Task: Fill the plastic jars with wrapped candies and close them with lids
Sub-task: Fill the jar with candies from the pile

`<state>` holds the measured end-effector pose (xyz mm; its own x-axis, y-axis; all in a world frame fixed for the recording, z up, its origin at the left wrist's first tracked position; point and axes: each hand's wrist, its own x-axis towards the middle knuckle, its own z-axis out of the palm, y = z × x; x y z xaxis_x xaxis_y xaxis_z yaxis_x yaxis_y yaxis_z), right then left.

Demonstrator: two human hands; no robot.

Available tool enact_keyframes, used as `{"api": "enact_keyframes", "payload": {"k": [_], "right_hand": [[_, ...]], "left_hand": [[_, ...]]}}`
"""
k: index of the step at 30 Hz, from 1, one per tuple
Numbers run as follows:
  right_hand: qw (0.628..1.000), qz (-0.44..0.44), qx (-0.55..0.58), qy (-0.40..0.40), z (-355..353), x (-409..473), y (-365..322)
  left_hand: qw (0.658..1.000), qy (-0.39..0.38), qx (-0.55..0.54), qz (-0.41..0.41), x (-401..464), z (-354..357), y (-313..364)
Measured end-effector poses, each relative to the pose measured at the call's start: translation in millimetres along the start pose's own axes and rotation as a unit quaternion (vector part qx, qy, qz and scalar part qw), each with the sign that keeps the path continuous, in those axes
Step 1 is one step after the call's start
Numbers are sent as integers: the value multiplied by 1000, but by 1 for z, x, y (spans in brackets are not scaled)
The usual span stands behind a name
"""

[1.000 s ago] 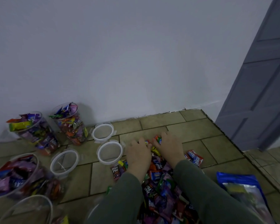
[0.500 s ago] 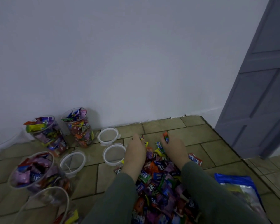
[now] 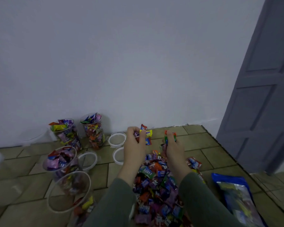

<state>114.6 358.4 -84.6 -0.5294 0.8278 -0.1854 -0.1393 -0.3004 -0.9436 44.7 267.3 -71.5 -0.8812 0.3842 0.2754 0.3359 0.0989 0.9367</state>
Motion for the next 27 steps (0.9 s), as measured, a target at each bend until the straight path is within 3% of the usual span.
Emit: {"api": "enact_keyframes", "payload": {"k": [3,7,13,17,21,27], "right_hand": [[995,27,86,-34,10,-19,-12],[962,81,239,-107,25,-46,-23],[943,89,269,-175,54,-92,-27],[934,102,277,-198,83,-119,-30],[942,89,270,-180,116,-137,-17],[956,81,270,-80,151,-155,3]], "left_hand": [[999,19,-41,26,-7,-15,19],[992,48,-76,83,-22,-46,42],[980,82,-70,167,-38,-106,48],[977,102,-63,178,-42,-146,45],[980,103,-68,158,-46,-175,34],[980,96,-54,165,-52,-199,13]]}}
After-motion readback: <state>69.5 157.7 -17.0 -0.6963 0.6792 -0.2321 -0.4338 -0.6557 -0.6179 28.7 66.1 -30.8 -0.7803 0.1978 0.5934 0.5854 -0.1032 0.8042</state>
